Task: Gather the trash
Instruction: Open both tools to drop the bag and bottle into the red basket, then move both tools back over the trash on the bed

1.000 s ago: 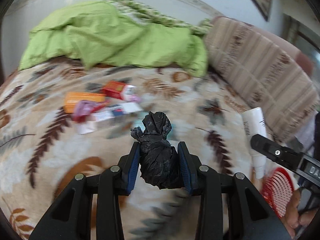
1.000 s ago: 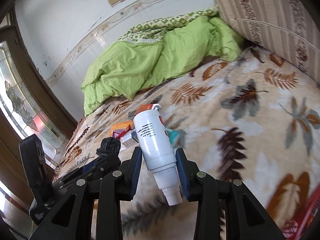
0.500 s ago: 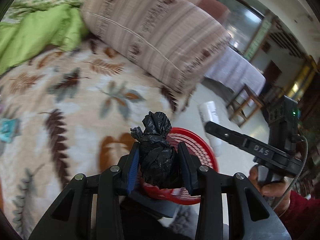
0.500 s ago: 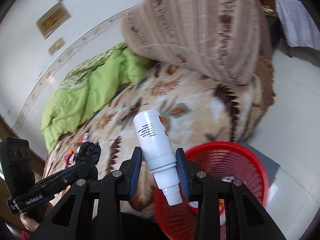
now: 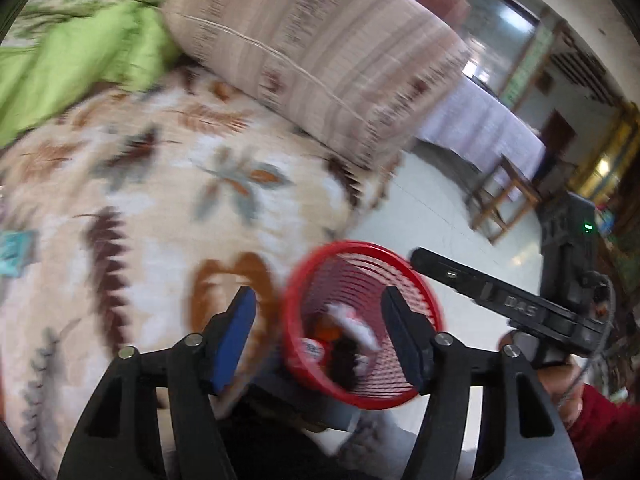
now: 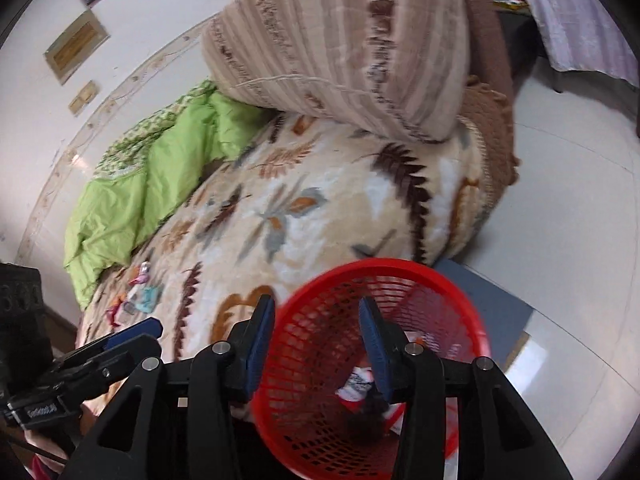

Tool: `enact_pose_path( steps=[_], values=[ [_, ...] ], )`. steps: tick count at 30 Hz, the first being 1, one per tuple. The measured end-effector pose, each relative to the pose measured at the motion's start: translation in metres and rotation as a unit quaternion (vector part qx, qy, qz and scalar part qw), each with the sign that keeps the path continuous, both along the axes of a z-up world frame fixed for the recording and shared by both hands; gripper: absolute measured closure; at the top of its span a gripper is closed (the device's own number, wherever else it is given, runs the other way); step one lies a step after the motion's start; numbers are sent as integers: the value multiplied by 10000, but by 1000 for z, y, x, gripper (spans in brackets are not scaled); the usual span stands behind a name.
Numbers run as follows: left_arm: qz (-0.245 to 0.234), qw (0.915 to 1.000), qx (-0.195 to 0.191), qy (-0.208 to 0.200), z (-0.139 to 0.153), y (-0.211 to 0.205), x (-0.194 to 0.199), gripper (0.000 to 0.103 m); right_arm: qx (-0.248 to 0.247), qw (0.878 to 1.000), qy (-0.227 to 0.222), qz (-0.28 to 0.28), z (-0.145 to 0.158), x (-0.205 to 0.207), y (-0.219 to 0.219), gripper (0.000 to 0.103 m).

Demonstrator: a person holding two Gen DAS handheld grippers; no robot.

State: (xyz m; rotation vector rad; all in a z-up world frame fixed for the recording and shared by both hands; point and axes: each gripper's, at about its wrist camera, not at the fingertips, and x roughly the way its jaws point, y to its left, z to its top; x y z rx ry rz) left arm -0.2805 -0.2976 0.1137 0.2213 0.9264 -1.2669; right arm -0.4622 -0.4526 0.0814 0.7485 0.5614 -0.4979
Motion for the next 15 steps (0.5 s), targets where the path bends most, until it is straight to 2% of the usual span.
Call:
enact_pose_path(
  steps=[4, 10, 12, 15],
  values=[
    [720, 9964, 115, -440, 0, 46, 34, 37, -51, 9984, -150, 544, 5, 36, 21, 56],
    [1677, 9841, 284, -518, -11, 111, 95, 36, -158, 9870, -85, 1597, 3, 112, 68, 51],
    [2006, 9777, 320, -532, -15, 136, 115, 36, -191, 9819, -75, 1881, 2, 136, 80, 47],
    [2605, 9634, 341, -537, -21, 177, 151, 36, -352, 9713, 12, 2351, 0, 180, 102, 43]
  ],
)
